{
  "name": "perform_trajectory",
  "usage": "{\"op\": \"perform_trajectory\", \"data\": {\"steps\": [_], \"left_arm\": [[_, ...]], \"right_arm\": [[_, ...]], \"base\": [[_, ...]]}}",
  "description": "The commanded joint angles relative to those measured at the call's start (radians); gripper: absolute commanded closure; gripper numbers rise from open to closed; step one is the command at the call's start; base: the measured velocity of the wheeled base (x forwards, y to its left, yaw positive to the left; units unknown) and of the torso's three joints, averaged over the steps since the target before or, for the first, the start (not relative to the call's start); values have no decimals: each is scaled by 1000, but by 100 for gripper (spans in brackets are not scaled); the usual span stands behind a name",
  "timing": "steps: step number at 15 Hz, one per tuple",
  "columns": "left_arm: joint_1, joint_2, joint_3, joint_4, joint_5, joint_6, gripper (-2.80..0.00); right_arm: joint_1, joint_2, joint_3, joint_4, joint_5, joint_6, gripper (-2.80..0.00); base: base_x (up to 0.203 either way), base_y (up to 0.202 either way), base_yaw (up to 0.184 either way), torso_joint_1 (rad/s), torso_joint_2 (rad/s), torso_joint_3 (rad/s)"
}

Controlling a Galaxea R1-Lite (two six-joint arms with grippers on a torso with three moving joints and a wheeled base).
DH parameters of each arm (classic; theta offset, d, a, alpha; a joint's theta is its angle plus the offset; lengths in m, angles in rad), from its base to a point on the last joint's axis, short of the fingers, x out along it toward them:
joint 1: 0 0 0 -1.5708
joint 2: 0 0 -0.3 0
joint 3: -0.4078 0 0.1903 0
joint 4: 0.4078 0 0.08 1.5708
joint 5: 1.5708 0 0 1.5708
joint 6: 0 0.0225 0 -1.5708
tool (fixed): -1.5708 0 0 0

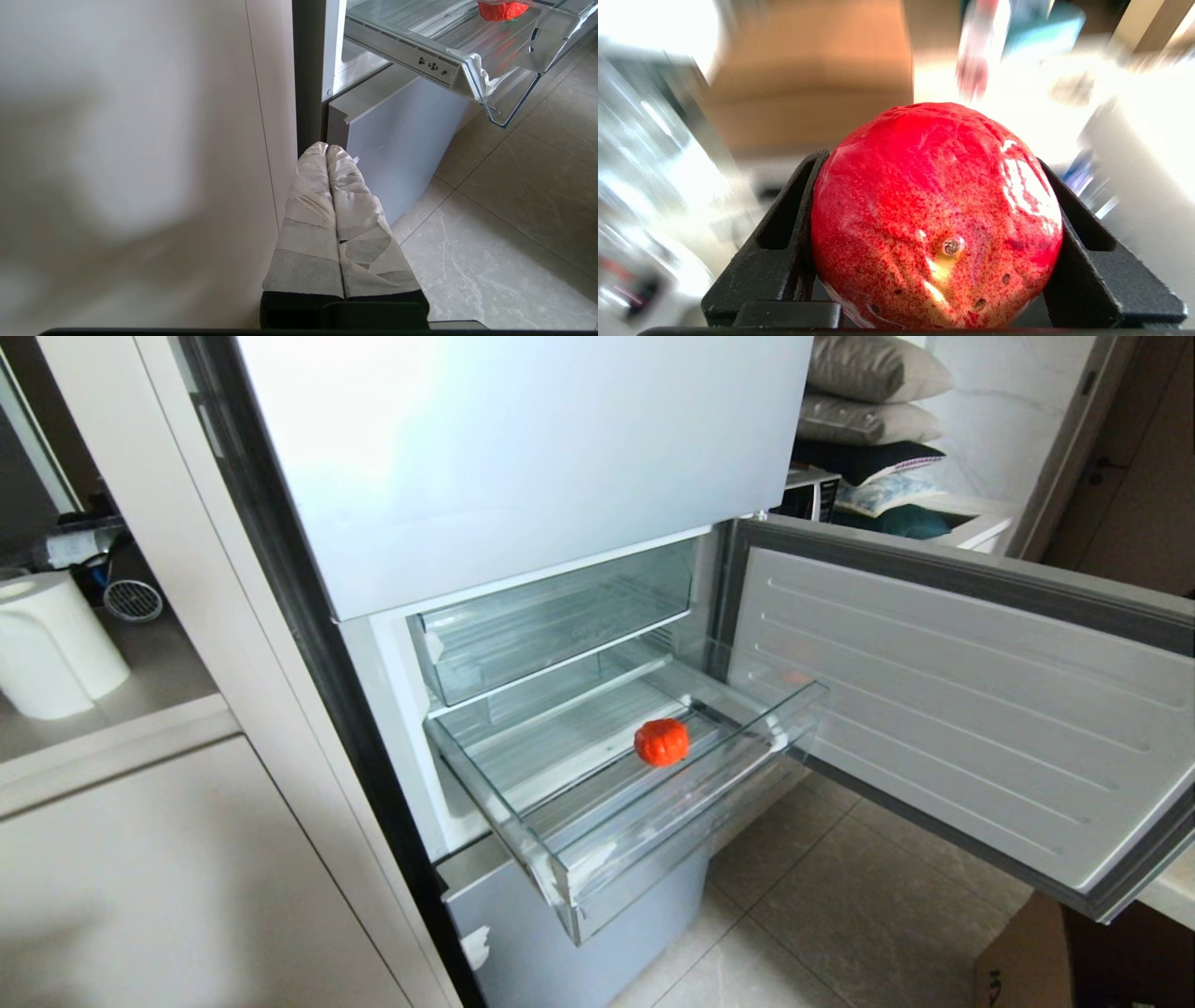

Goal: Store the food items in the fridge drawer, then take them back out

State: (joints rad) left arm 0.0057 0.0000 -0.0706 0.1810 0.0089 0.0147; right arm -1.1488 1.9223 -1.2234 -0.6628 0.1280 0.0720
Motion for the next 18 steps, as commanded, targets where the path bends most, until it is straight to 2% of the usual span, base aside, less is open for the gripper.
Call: {"op": "perform_trajectory", "data": {"steps": [1,2,4,10,13,15,18], "left_arm": [[0,2,0,1,0,1,0],[0,2,0,1,0,1,0],[0,2,0,1,0,1,0],[0,2,0,0,0,-1,0],[0,2,0,1,0,0,0],[0,2,0,1,0,-1,0],[0,2,0,1,0,1,0]], "right_arm": [[16,-242,-13,9,-13,17,0],[54,-304,-21,25,-29,28,0],[214,-378,-27,41,-49,60,0],[786,-459,22,100,-81,73,0],[1073,-444,72,187,-82,70,0],[1219,-388,98,230,-82,72,0],[1380,-262,91,245,-89,76,0]], "base": [[0,0,0,0,0,0],[0,0,0,0,0,0],[0,0,0,0,0,0],[0,0,0,0,0,0],[0,0,0,0,0,0],[0,0,0,0,0,0],[0,0,0,0,0,0]]}}
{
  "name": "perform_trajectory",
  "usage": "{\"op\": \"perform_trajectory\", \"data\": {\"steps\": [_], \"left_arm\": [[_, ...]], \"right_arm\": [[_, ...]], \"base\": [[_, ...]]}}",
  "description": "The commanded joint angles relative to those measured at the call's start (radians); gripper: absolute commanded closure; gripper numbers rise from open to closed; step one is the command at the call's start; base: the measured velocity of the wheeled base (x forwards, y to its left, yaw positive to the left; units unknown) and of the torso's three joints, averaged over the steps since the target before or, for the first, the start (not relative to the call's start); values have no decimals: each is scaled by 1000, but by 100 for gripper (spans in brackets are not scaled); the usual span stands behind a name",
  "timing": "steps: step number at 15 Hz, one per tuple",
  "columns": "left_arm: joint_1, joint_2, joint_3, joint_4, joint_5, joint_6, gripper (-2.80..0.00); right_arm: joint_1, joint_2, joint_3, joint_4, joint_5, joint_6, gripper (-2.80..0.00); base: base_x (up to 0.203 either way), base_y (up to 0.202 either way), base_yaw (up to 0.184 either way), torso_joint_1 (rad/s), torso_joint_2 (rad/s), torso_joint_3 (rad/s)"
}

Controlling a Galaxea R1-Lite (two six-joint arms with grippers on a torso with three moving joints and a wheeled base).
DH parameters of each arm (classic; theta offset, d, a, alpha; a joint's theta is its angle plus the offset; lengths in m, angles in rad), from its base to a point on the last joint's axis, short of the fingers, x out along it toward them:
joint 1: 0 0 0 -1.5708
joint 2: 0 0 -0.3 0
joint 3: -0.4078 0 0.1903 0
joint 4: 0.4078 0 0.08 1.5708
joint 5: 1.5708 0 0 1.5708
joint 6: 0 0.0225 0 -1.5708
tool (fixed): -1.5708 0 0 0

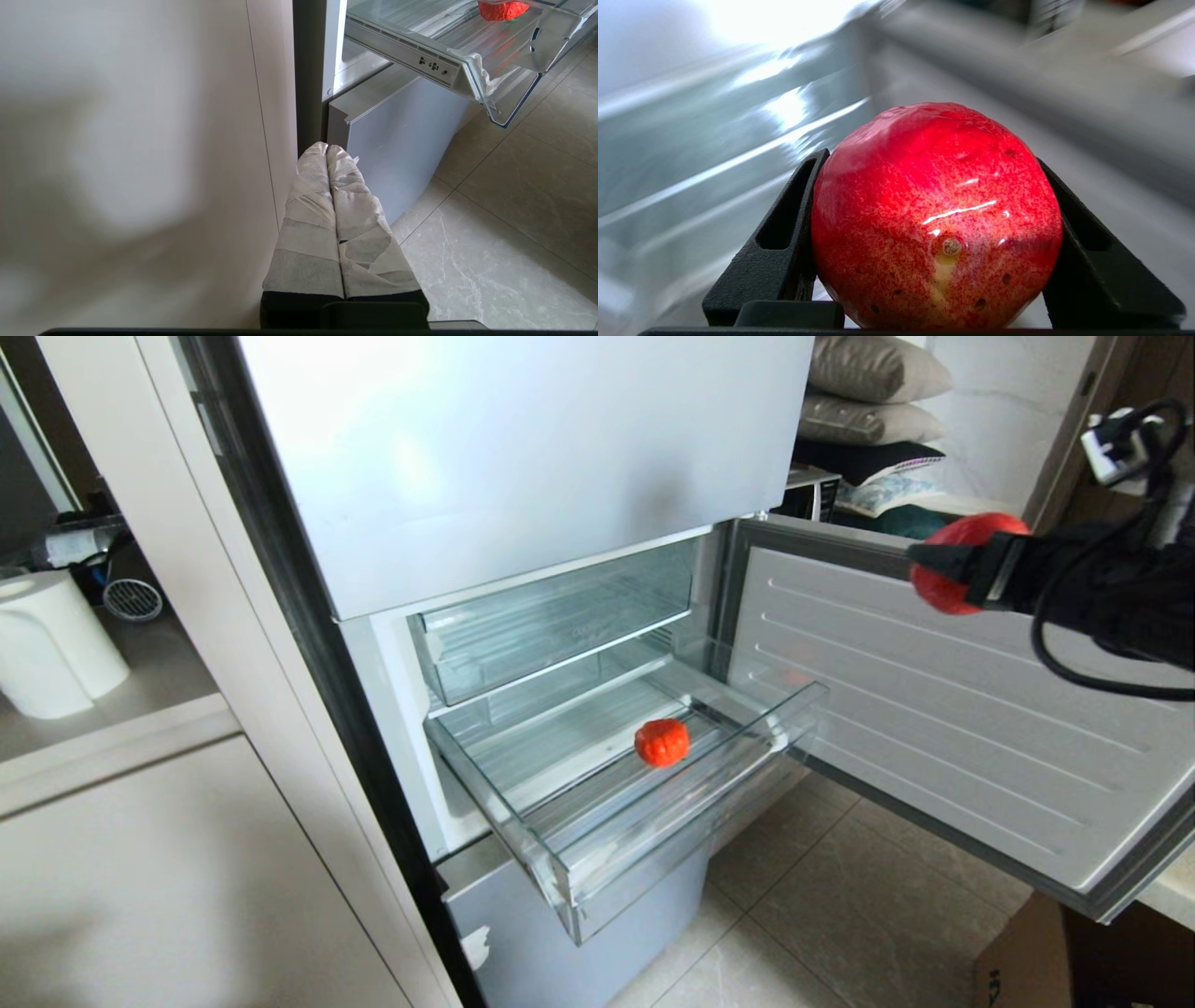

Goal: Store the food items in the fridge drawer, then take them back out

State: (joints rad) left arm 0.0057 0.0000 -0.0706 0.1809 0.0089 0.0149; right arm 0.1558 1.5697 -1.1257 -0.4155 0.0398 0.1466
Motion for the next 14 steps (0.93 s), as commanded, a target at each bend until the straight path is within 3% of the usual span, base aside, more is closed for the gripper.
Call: {"op": "perform_trajectory", "data": {"steps": [1,6,10,14], "left_arm": [[0,2,0,2,0,-1,0],[0,2,0,2,0,0,0],[0,2,0,2,0,0,0],[0,2,0,1,0,-1,0]], "right_arm": [[124,148,-28,-1,-8,2,0],[290,483,-277,-4,-78,6,0],[358,749,-622,-23,-89,30,0],[411,917,-808,-30,-90,43,0]], "base": [[0,0,0,0,0,0],[0,0,0,0,0,0],[0,0,0,0,0,0],[0,0,0,0,0,0]]}}
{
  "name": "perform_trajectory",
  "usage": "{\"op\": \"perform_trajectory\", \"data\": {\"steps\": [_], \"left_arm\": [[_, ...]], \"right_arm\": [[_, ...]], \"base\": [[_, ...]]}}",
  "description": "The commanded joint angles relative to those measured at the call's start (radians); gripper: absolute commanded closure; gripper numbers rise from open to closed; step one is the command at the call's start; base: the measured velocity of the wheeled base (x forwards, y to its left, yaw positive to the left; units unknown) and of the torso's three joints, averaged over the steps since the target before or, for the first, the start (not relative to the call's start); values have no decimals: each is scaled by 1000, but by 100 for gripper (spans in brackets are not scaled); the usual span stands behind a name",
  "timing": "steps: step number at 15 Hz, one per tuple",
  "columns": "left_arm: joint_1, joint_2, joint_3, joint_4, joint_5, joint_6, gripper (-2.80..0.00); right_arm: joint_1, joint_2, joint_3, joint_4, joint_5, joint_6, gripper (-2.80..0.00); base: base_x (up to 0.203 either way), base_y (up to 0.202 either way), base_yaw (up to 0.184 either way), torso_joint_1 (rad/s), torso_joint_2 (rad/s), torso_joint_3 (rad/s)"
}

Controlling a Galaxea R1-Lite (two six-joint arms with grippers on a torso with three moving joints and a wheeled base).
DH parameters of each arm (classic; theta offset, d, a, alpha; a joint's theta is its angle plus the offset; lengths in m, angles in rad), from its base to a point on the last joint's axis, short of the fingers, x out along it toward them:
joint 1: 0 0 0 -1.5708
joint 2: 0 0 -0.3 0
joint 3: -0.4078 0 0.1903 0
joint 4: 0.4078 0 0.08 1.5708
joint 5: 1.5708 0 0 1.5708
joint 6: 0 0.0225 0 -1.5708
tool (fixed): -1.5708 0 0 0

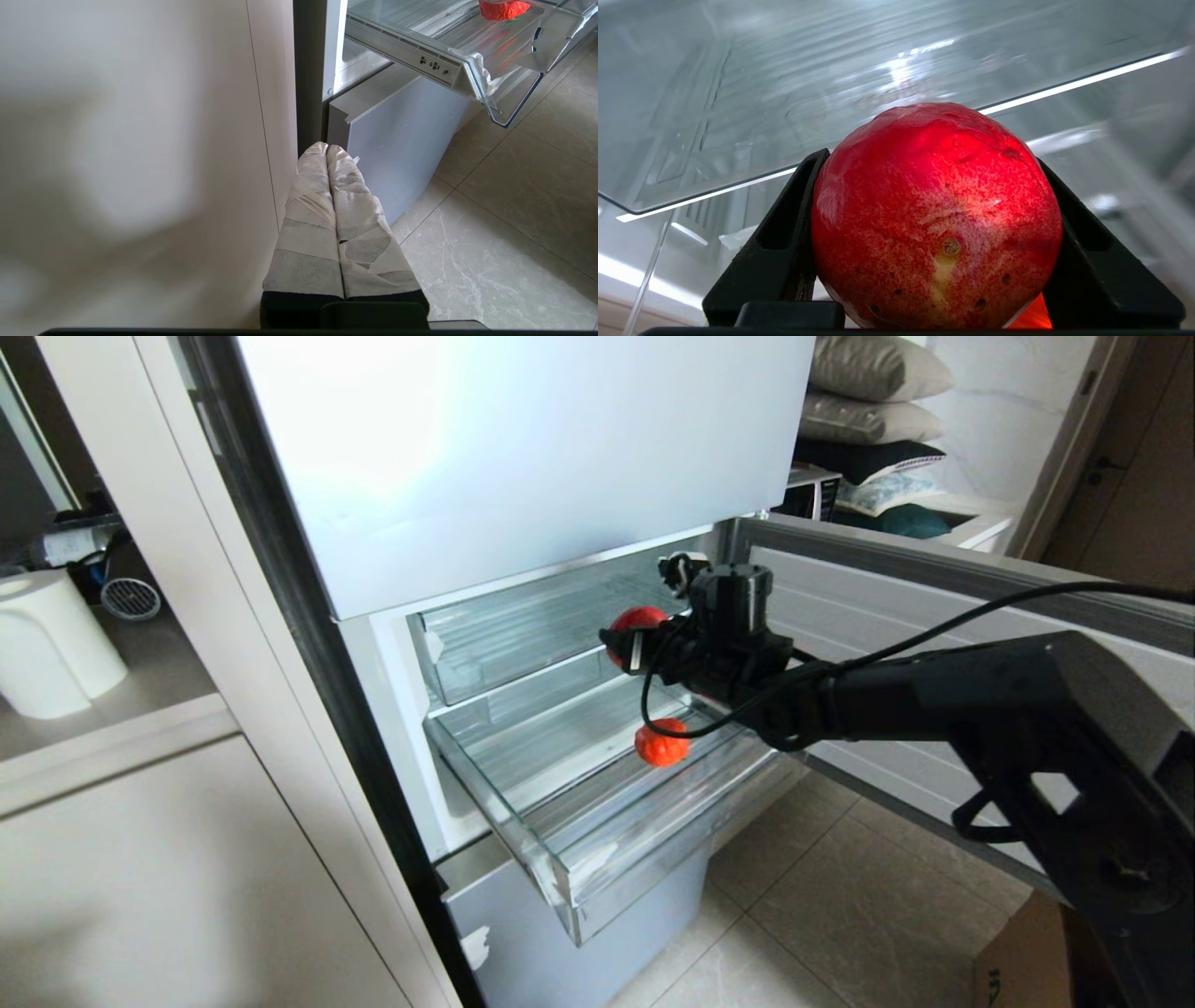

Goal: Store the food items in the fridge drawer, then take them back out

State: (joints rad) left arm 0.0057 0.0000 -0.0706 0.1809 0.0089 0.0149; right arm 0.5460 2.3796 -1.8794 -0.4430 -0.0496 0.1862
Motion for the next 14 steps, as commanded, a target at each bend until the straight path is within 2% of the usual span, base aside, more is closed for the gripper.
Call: {"op": "perform_trajectory", "data": {"steps": [1,14], "left_arm": [[0,2,0,0,0,0,0],[0,2,0,0,0,0,0]], "right_arm": [[28,112,-56,1,2,1,0],[35,224,-56,53,2,4,0]], "base": [[0,0,0,0,0,0],[0,0,0,0,0,0]]}}
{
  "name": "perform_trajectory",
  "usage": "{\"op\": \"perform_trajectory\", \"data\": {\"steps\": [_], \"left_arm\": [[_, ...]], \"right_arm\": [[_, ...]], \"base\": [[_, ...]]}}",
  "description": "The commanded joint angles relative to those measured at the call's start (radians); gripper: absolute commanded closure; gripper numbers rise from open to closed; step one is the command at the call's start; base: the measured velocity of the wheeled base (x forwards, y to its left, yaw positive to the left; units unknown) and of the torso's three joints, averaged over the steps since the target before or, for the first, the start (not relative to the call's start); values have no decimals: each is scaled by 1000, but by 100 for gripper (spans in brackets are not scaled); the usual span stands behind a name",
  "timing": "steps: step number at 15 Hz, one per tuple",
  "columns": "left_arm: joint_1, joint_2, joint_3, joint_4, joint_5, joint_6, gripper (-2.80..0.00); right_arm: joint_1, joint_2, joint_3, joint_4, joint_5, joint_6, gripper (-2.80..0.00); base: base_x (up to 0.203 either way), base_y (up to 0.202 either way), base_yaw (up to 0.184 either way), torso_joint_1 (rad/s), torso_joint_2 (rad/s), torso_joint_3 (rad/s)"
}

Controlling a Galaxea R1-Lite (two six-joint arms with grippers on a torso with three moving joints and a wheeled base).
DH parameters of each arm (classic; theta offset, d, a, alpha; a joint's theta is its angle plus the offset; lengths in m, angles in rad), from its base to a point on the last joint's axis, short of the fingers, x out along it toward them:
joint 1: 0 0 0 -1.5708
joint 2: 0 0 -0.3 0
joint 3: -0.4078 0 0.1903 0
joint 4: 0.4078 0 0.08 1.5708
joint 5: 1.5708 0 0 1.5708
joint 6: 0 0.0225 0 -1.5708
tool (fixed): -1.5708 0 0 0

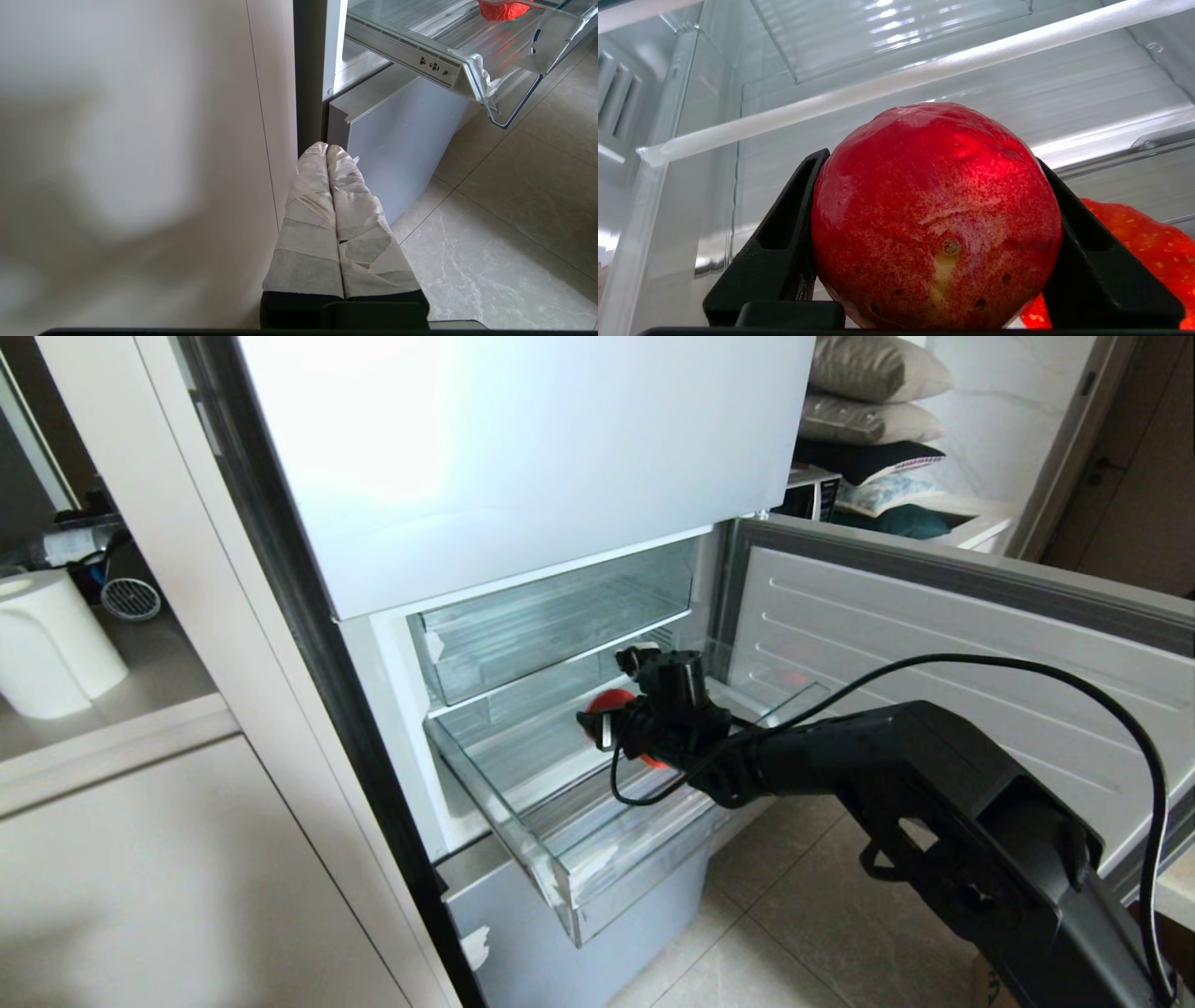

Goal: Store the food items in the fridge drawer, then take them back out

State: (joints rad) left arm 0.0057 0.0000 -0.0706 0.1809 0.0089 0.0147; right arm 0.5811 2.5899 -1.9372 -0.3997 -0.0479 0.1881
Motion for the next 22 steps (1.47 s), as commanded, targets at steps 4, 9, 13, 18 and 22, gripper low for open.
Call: {"op": "perform_trajectory", "data": {"steps": [4,9,13,18,22], "left_arm": [[0,2,0,0,0,-1,0],[0,2,0,1,0,0,0],[0,2,0,0,0,0,0],[0,2,0,2,0,1,0],[0,2,0,0,0,0,0]], "right_arm": [[0,9,-2,18,0,1,-280],[2,-7,-6,14,1,1,-280],[2,-144,9,16,-11,12,-280],[23,-508,376,54,-78,6,0],[57,-844,800,67,-135,6,0]], "base": [[0,0,0,0,0,0],[0,0,0,0,0,0],[0,0,0,0,0,0],[0,0,0,0,0,0],[0,0,0,0,0,0]]}}
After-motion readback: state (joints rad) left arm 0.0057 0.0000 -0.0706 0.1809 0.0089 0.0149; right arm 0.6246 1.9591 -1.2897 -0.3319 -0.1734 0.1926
